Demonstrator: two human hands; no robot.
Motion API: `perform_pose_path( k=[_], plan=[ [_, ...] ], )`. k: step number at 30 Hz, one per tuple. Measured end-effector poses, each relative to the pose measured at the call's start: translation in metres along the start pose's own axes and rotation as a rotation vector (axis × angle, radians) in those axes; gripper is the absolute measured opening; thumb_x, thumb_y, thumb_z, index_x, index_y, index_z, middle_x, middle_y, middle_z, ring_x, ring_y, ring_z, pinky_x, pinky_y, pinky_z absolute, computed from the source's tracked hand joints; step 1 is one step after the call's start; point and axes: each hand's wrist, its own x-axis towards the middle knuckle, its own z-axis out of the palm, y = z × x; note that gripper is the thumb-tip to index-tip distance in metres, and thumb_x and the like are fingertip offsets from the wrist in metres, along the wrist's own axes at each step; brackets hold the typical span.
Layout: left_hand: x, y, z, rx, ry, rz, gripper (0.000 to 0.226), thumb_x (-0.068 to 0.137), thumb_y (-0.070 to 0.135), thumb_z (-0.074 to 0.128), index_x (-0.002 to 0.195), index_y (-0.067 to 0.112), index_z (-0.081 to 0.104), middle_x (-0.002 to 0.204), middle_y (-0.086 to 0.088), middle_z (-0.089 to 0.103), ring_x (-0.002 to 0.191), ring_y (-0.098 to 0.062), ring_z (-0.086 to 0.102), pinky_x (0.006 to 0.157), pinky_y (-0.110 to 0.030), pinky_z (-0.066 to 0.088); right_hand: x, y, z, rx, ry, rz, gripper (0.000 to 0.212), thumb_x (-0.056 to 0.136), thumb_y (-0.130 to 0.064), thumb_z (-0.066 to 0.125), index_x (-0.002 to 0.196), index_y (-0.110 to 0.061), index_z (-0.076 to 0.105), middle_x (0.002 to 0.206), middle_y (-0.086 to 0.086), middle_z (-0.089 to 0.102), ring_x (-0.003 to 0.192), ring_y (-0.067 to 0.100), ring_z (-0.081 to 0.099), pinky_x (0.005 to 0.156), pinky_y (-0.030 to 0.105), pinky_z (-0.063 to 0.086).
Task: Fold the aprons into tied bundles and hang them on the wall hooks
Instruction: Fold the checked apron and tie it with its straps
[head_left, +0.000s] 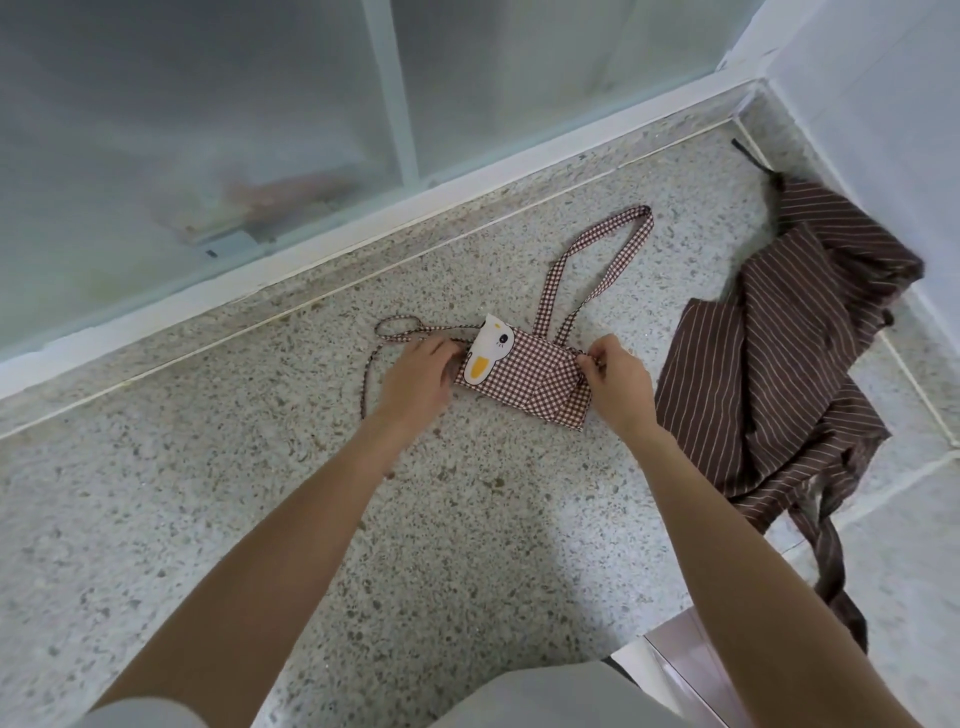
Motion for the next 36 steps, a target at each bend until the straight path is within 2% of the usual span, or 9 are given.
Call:
perform_pose_path(
  k=[7,10,14,18,20,25,30,33,36],
  plan=[
    [-0.004,-0.027,-0.020,0.144,0.034,0.028,0.012,0.090,0.011,0.057,0.097,0.014,0.065,0.100,-0.008,0.058,0.092,-0.026,0.053,0.068,-0.031,0.040,-0.003,0.011,-0.002,-0.018,0.011,0.000,0.016,0.095,-0.024,0.052,0.100,-0.008,0.053,0.081,0.000,0.057,0.070,0.016,0.054,0.061,0.027,0.042],
    [-0.022,-0.043,-0.034,0.210,0.128,-0.040,0.013,0.080,0.003,0.066,0.086,0.014,0.068,0.108,-0.006,0.058,0.102,-0.029,0.051,0.081,-0.040,0.047,-0.003,0.011,-0.003,-0.019,0.024,-0.003,0.017,0.095,-0.025,0.052,0.100,-0.009,0.053,0.081,-0.001,0.058,0.069,0.015,0.054,0.060,0.025,0.040],
    [-0.032,-0.016,-0.038,0.140,0.183,0.124,0.016,0.082,0.007,0.057,0.094,0.014,0.066,0.112,-0.005,0.059,0.107,-0.024,0.053,0.086,-0.039,0.049,-0.009,0.008,-0.002,-0.002,0.012,-0.033,0.014,0.095,-0.022,0.051,0.104,-0.011,0.049,0.075,0.002,0.060,0.061,0.021,0.058,0.052,0.035,0.050],
    [-0.044,0.032,-0.008,0.069,0.103,0.328,0.028,0.090,0.024,0.049,0.113,0.012,0.060,0.114,-0.004,0.059,0.106,-0.020,0.053,0.090,-0.032,0.043,-0.030,0.000,0.001,0.012,-0.015,-0.091,0.010,0.094,-0.013,0.048,0.104,-0.015,0.049,0.059,-0.008,0.050,0.045,0.012,0.047,0.039,0.022,0.033],
    [-0.056,0.042,0.009,0.070,0.028,0.315,0.038,0.091,0.038,0.044,0.120,0.016,0.055,0.121,-0.002,0.055,0.114,-0.019,0.048,0.097,-0.036,0.039,-0.052,-0.009,0.012,0.041,-0.064,-0.112,0.011,0.095,-0.012,0.046,0.105,-0.014,0.051,0.063,-0.011,0.051,0.048,0.008,0.047,0.044,0.017,0.033],
    [-0.093,0.026,0.034,0.064,-0.014,0.162,0.047,0.085,0.039,0.056,0.125,0.016,0.055,0.136,-0.002,0.048,0.129,-0.023,0.039,0.111,-0.048,0.026,-0.119,-0.021,0.045,-0.118,-0.399,-0.222,0.023,0.097,-0.024,0.044,0.117,-0.015,0.047,0.089,0.006,0.065,0.071,0.026,0.061,0.059,0.035,0.048],
    [-0.107,0.020,0.029,-0.166,-0.024,0.174,0.045,0.088,0.031,0.051,0.130,0.014,0.052,0.140,-0.003,0.045,0.133,-0.018,0.031,0.112,-0.033,0.021,-0.127,-0.020,0.049,-0.329,-0.001,-0.738,0.022,0.090,-0.026,0.053,0.107,-0.012,0.058,0.116,0.010,0.057,0.107,0.027,0.051,0.090,0.040,0.044],
    [-0.113,0.020,0.019,-0.327,0.113,0.026,0.034,0.092,0.011,0.051,0.126,0.012,0.055,0.131,-0.003,0.050,0.123,-0.015,0.040,0.107,-0.027,0.030,-0.115,-0.020,0.053,-0.436,-0.062,-0.866,0.034,0.091,-0.041,0.049,0.110,-0.014,0.059,0.129,0.010,0.055,0.125,0.029,0.046,0.108,0.044,0.032],
    [-0.112,0.011,0.011,-0.357,0.125,-0.131,0.030,0.096,0.011,0.047,0.124,0.011,0.056,0.128,-0.005,0.052,0.118,-0.016,0.047,0.101,-0.029,0.038,-0.101,-0.027,0.054,-0.388,-0.138,-0.794,0.042,0.095,-0.045,0.037,0.097,-0.013,0.065,0.113,0.008,0.062,0.108,0.028,0.057,0.095,0.043,0.045]
  ],
)
